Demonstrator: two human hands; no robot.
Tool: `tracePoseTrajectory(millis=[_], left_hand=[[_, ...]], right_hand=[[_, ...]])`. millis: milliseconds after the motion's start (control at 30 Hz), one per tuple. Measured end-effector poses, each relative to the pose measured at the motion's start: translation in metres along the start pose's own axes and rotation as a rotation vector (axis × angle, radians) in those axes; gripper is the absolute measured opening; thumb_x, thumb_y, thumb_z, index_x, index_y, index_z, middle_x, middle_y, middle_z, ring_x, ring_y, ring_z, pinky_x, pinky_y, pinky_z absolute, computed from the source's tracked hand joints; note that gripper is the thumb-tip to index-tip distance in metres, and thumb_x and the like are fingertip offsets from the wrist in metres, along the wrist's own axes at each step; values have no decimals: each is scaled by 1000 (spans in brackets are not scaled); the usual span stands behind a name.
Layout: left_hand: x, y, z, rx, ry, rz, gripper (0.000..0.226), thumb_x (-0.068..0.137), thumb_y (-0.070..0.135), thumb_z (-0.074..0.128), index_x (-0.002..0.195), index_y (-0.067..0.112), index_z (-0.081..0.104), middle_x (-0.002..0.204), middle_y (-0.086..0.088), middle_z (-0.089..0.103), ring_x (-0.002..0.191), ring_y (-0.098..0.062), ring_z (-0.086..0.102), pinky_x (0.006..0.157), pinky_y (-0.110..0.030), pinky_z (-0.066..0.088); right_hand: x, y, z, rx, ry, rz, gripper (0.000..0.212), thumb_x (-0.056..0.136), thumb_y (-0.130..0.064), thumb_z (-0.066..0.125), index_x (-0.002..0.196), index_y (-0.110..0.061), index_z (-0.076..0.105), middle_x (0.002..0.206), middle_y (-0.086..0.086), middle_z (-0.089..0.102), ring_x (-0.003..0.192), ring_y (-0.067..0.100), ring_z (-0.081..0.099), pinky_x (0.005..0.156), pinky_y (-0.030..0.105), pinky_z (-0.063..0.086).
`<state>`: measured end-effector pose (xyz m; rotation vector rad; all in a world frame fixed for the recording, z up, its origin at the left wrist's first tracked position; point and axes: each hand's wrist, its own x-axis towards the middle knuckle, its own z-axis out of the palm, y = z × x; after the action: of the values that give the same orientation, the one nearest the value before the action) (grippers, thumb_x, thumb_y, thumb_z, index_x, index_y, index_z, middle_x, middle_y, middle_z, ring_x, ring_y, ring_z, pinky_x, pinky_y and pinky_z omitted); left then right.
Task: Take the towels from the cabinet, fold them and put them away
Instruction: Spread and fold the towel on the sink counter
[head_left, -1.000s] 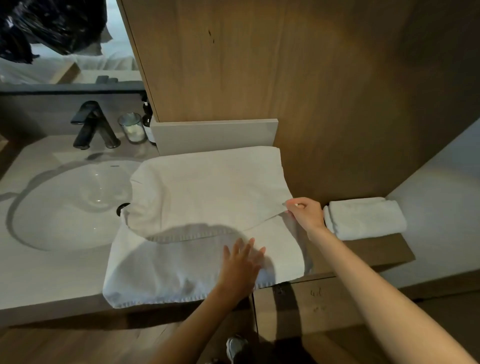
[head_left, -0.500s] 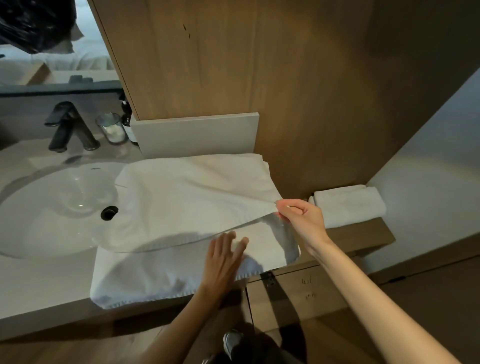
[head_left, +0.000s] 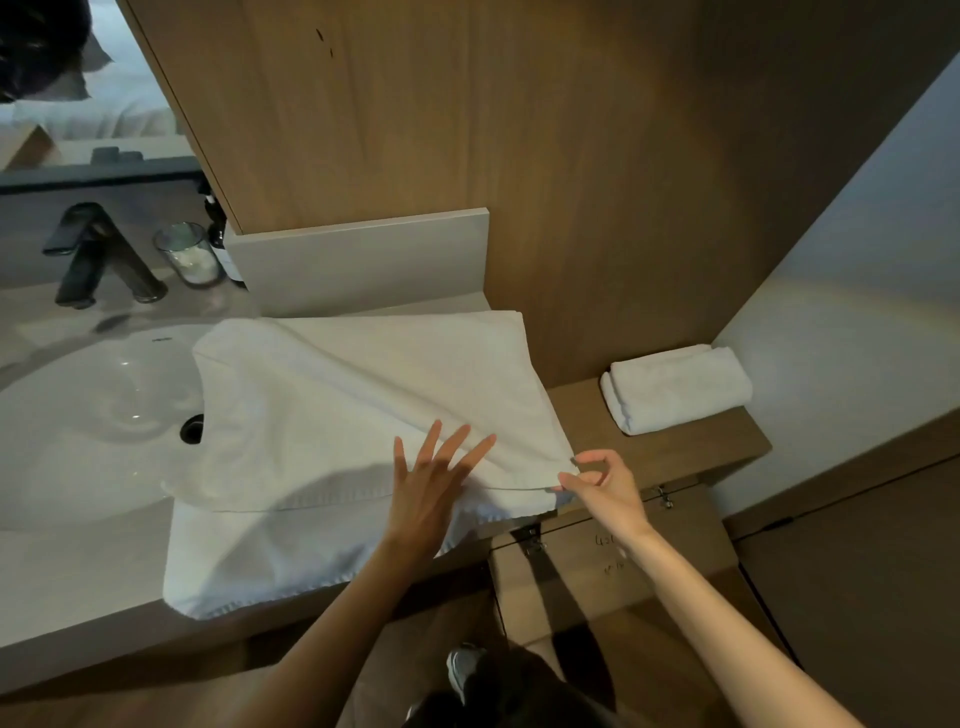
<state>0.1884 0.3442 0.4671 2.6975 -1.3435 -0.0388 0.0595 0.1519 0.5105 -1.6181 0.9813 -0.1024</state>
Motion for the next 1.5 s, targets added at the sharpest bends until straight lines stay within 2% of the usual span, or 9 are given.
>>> tracePoseTrajectory(millis=[133, 233, 367, 533, 733, 900, 1067, 1233, 1500], left_hand=[[1, 3, 0, -61, -18, 28, 104, 45, 6, 92, 135, 30, 47, 136, -7, 42, 127, -37, 41, 86, -55, 52], [9, 13, -14, -27, -60, 15, 79, 75, 4, 75, 141, 32, 42, 146, -8, 39, 137, -37, 33, 101, -48, 45], [16, 30, -19, 47, -144, -68, 54, 89, 17, 54, 140, 30, 39, 147, -8, 35, 144, -35, 17, 107, -51, 38], [23, 57, -14, 134, -200, -173, 66, 82, 60, 57, 128, 13, 50, 138, -22, 46, 138, -37, 33, 106, -59, 32], [29, 68, -4, 89, -68, 12, 81, 47, 53, 89, 115, 15, 67, 113, -15, 68, 104, -30, 66, 84, -64, 49], [34, 64, 4, -85, 133, 81, 30, 82, 42, 63, 101, 22, 74, 88, -1, 71, 79, -18, 67, 92, -57, 49], [38, 71, -16, -75, -90, 0, 27, 99, 26, 44, 112, 22, 67, 99, -3, 69, 91, -22, 66, 87, -34, 51], [31, 66, -34, -446, 24, -261, 33, 102, 32, 38, 107, 18, 67, 103, -3, 71, 91, -24, 63, 84, -35, 52], [13, 77, -58, -539, 93, -224, 33, 102, 35, 41, 118, 19, 65, 118, 2, 67, 105, -18, 62, 91, -25, 45]], right_hand=[[18, 15, 3, -38, -26, 61, 63, 85, -18, 73, 138, -12, 38, 89, -1, 68, 93, 13, 59, 90, 27, 41], [27, 20, -3, -68, -109, 111, 77, 84, -31, 74, 146, -11, 32, 98, 4, 69, 96, 11, 60, 96, 29, 37], [37, 40, -16, -317, -265, 249, 93, 60, -83, 64, 133, -26, 52, 139, -1, 48, 134, 25, 37, 112, 46, 31], [34, 48, -27, -234, -318, 151, 29, 87, -31, 70, 108, -13, 60, 115, 5, 63, 114, 20, 56, 84, 22, 44], [16, 24, -32, -159, -289, -48, 18, 95, -14, 59, 108, -2, 55, 80, 4, 67, 66, 9, 66, 60, 17, 50], [5, 5, -28, -53, -207, -131, 17, 94, -13, 60, 107, -3, 61, 81, 7, 72, 71, 18, 72, 68, 29, 59], [-1, -6, -22, 25, -169, -60, 16, 90, -10, 66, 104, -3, 64, 80, 9, 73, 72, 18, 73, 67, 26, 58], [-1, -5, -18, 188, -113, 98, 21, 87, -10, 70, 104, 1, 64, 92, 17, 73, 73, 17, 73, 63, 22, 56], [2, -16, -1, 427, -94, 168, 25, 82, -8, 74, 105, 2, 68, 97, 16, 74, 93, 26, 72, 91, 39, 55]])
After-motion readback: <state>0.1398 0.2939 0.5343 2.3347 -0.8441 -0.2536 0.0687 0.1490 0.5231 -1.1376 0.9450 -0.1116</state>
